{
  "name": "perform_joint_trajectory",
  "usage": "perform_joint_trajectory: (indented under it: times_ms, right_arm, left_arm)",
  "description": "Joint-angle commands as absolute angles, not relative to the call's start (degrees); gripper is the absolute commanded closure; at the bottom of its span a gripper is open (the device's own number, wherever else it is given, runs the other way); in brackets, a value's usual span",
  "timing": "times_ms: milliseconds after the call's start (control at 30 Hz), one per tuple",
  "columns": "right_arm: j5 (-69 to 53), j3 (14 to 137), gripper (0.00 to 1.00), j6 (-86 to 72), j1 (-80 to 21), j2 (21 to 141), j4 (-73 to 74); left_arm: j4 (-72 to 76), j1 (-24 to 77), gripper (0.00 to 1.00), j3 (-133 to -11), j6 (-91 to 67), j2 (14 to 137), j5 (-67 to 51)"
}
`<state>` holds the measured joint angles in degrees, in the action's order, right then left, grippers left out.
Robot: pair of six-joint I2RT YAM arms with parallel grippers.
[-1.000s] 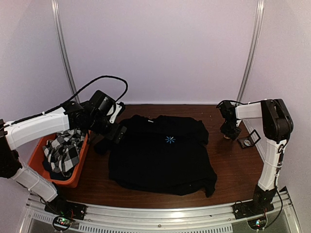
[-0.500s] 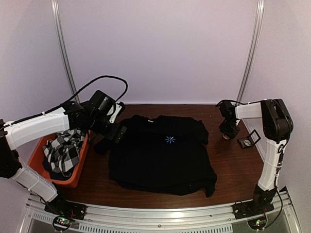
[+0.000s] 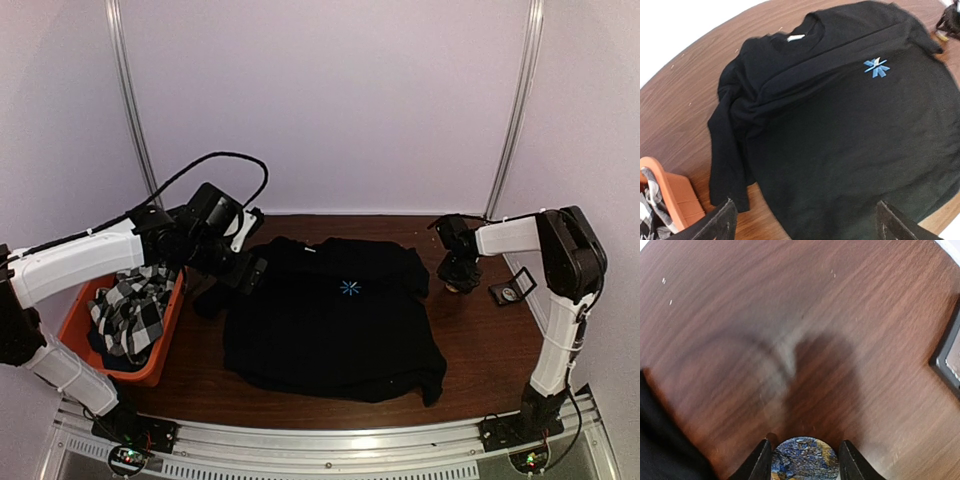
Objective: Pin the brooch onto the clothing
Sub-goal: Move the brooch from the brooch box, then pick up the brooch from the center of the board.
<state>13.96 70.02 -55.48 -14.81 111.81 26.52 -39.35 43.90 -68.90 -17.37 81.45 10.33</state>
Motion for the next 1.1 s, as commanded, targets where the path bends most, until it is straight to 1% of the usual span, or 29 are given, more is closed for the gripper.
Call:
perform_joint_trajectory:
  times_ms: [0, 200, 267, 467, 533, 633, 733, 867, 900, 1000, 1067]
  right_arm:
    - [11.1, 64.6, 0.53, -55.4, -16.9, 109.8, 27.6]
    - [11.4, 59.3, 0.53, -54.9, -19.9, 106.3, 26.0]
    - [11.5, 56.9, 0.53, -55.1, -20.9, 104.7, 25.1]
    - [10.8, 48.5, 0.52, -56.1, -22.1, 96.7, 22.3]
    - [11.4, 46.8, 0.51, -56.2, -22.1, 91.7, 22.3]
    - [13.8, 46.2, 0.44, -55.9, -22.0, 83.8, 25.1]
    - [12.6, 45.2, 0.39, -56.4, -21.2, 78.1, 26.3]
    - [10.3, 41.9, 0.38, -58.1, -20.7, 74.2, 23.2]
    - [9.7, 40.9, 0.38, -58.3, -20.4, 73.6, 21.9]
    - [9.2, 37.9, 0.39, -59.2, -19.5, 72.0, 19.3]
    - [9.1, 36.1, 0.39, -59.6, -18.7, 71.2, 18.3]
  left_arm:
    - [-37.2, 48.3, 0.02, -76.5, -21.3, 84.3, 9.8]
    - [-34.1, 53.1, 0.02, -88.6, -22.5, 97.7, 7.6]
    - [-30.7, 54.3, 0.02, -91.9, -22.8, 102.1, 4.6]
    - [-14.7, 57.1, 0.02, -93.0, -25.5, 110.5, -7.0]
    - [-10.9, 57.7, 0.02, -93.3, -26.4, 112.7, -9.4]
    - [-8.5, 57.9, 0.02, -96.5, -28.7, 116.5, -13.5]
    - [-5.9, 58.1, 0.02, -99.4, -31.0, 119.7, -17.2]
    - [-2.6, 58.4, 0.02, -103.9, -31.7, 124.2, -19.7]
    - [-2.1, 58.4, 0.03, -105.2, -31.7, 125.6, -20.9]
    - [4.5, 58.4, 0.07, -107.6, -32.1, 129.5, -25.7]
    - [6.2, 58.3, 0.11, -110.9, -32.5, 133.1, -29.5]
